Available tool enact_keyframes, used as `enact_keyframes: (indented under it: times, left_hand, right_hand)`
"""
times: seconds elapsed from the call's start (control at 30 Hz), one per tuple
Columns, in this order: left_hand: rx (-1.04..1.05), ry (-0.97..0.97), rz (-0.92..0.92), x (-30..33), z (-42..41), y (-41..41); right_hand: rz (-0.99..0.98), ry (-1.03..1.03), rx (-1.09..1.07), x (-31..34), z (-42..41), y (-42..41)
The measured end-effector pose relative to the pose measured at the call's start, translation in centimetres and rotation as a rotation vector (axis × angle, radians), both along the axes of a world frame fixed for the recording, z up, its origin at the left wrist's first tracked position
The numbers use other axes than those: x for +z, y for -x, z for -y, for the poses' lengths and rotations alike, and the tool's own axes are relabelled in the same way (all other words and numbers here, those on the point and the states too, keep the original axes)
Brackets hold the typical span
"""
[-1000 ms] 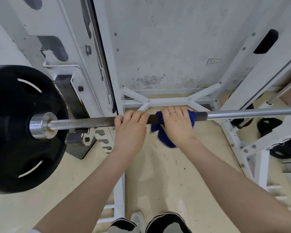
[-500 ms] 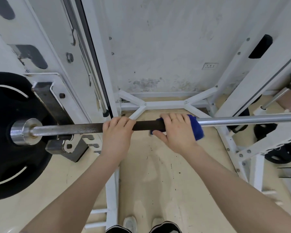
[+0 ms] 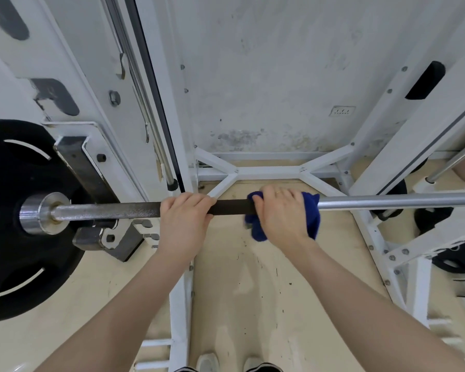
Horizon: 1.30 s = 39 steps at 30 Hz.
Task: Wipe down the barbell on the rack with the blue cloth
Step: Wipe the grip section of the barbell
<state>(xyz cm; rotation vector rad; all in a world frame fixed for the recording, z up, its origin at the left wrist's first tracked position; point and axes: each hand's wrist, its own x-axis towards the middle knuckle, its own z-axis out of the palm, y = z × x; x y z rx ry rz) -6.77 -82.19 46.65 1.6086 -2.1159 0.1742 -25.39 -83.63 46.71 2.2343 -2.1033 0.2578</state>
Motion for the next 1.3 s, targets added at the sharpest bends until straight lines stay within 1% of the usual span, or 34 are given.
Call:
enact_keyframes:
  times: [0.07, 0.1, 0.17, 0.2, 0.23, 0.27, 0.3, 0.33, 0.43, 0.47, 0.53, 0.57, 0.63, 0.7, 0.73, 0.8, 0.9, 0.97, 1.0, 1.03, 1.1, 1.13, 1.17, 1.2, 1.23, 1.3]
  left_hand:
    - [-0.003, -0.021, -0.011, 0.2, 0.1, -0.1]
    - [-0.009, -0.036, -0.021, 0.3, 0.1, -0.3]
    - [-0.023, -0.07, -0.045, 0.4, 0.2, -0.7]
    - [-0.032, -0.094, -0.062, 0.6, 0.3, -0.8]
    - [-0.039, -0.115, -0.075, 0.8, 0.4, -0.8]
    - [-0.044, -0.133, -0.078, 0.9, 0.4, -0.9]
    - [-0.048, -0.138, -0.071, 0.9, 0.3, -1.0]
    - [-0.052, -0.136, -0.064, 1.0, 0.3, -1.2]
    - [-0.023, -0.16, -0.082, 1.2, 0.2, -2.7]
    - [0.008, -0.182, -0.08, 1.2, 0.1, -3.4]
    - [0.048, -0.203, -0.047, 1.0, 0.0, -4.7]
    - [0.038, -0.208, -0.015, 1.0, -0.2, -5.1]
    - [0.001, -0.204, 0.035, 0.8, -0.2, -5.8]
    - [-0.04, -0.169, 0.032, 0.7, 0.1, -6.4]
    - [-0.06, -0.17, 0.01, 0.7, 0.2, -6.6]
    - [-0.061, -0.225, -0.085, 1.3, 0.3, -6.9]
    - [0.051, -0.36, -0.236, 1.8, 0.3, -7.3]
    - [0.037, -0.391, -0.253, 2.3, 0.4, -7.7]
    - [0.028, -0.402, -0.237, 2.7, 0.5, -7.9]
    - [0.036, -0.408, -0.197, 2.9, 0.5, -8.2]
    - [0.084, -0.36, -0.035, 2.8, 0.5, -9.1]
    - [0.109, -0.322, 0.046, 2.6, 0.4, -9.5]
    - [0.128, -0.308, 0.105, 2.3, 0.2, -9.9]
    - [0.141, -0.292, 0.122, 2.0, 0.0, -10.3]
    - [0.143, -0.281, 0.105, 1.7, -0.2, -10.6]
    - [0.126, -0.298, 0.032, 1.8, -0.5, -11.2]
  right_hand:
    - [0.021, -0.03, 0.052, 0.3, 0.0, 0.4]
    - [0.019, -0.036, 0.023, 0.5, 0.0, 1.1]
    - [0.09, -0.023, -0.181, 0.8, 0.1, 2.2]
    - [0.133, -0.012, -0.252, 1.0, 0.2, 2.1]
    - [0.15, 0.004, -0.267, 1.3, 0.2, 1.1]
    - [0.191, 0.048, -0.226, 1.5, 0.1, -0.5]
    - [0.224, 0.043, -0.159, 1.9, -0.2, -2.4]
    - [0.208, 0.087, -0.053, 1.4, -0.1, -4.3]
    - [0.185, 0.023, 0.082, 0.9, 0.4, -8.7]
    - [0.18, 0.033, 0.109, 0.6, 0.6, -9.3]
    - [0.13, -0.011, 0.132, 0.8, 0.7, -8.7]
    - [0.114, -0.043, 0.077, 0.6, 1.0, -7.3]
    - [0.135, -0.037, -0.085, 0.2, 1.3, -5.2]
    - [0.074, -0.003, -0.147, 0.0, 1.4, -5.8]
    - [0.064, 0.008, -0.126, -0.1, 1.3, -7.2]
    - [0.063, 0.062, 0.009, -0.1, 0.9, -10.9]
    - [0.132, 0.058, 0.132, -0.1, 0.8, -14.6]
    - [0.05, 0.054, 0.164, 0.2, 0.9, -14.2]
    - [-0.004, 0.061, 0.129, 0.5, 1.1, -13.1]
    - [-0.017, 0.033, 0.031, 1.0, 1.1, -11.8]
    - [0.007, -0.009, -0.154, 1.3, 1.0, -9.7]
    - [0.039, -0.004, -0.175, 0.9, 1.2, -9.8]
    - [0.053, 0.027, -0.124, 0.7, 1.3, -10.8]
    - [0.023, 0.007, -0.074, 1.0, 1.1, -12.7]
    - [-0.013, 0.01, -0.03, 1.2, 1.0, -14.9]
    - [0.091, 0.094, 0.066, 0.5, 1.3, -18.7]
